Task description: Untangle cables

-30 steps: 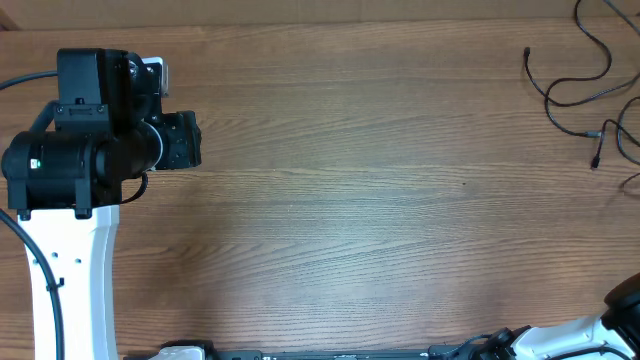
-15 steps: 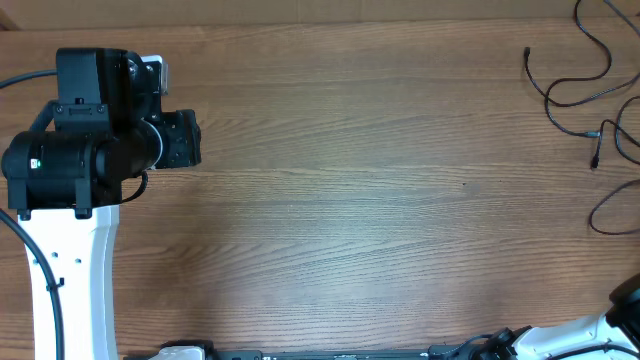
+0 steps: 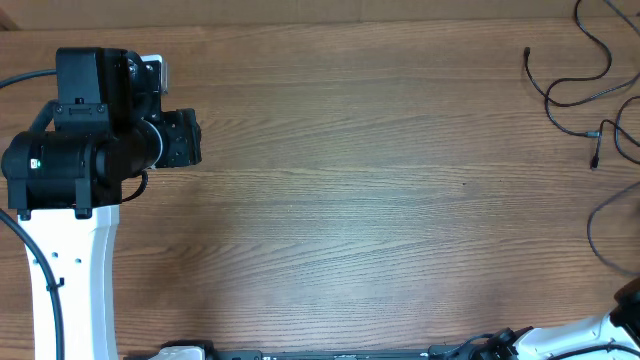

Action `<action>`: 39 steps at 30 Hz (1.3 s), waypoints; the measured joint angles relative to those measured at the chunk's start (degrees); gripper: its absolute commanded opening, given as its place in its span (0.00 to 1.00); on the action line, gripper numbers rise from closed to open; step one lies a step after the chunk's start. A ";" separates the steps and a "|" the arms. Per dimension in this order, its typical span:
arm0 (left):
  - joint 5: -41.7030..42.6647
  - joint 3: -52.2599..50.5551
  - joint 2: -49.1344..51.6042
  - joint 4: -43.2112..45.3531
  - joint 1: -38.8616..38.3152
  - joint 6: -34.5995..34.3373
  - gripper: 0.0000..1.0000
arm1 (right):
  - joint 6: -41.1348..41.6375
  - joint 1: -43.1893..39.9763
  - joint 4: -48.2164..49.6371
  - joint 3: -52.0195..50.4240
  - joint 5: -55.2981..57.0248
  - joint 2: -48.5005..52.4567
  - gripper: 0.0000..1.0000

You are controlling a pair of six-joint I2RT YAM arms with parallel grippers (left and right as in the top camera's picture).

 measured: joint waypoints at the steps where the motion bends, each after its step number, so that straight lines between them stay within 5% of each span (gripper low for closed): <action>1: -0.02 0.00 0.00 0.00 0.00 0.00 0.63 | -0.02 0.44 -1.31 0.81 -0.66 -0.04 1.00; 10: -0.02 0.00 0.00 1.97 0.00 -0.44 0.64 | -0.11 15.58 -10.58 19.28 -10.34 -11.76 1.00; 21: 0.00 0.00 0.00 3.45 0.00 -1.14 0.65 | -2.84 59.04 3.21 22.84 -16.06 -30.12 1.00; 32: -0.02 0.00 0.00 3.32 0.00 -1.11 0.64 | -18.18 58.60 -7.91 20.72 -16.37 -42.88 1.00; 39: 0.00 0.00 0.00 2.54 0.00 -1.16 0.64 | -26.43 55.58 6.21 4.11 -21.20 -63.19 1.00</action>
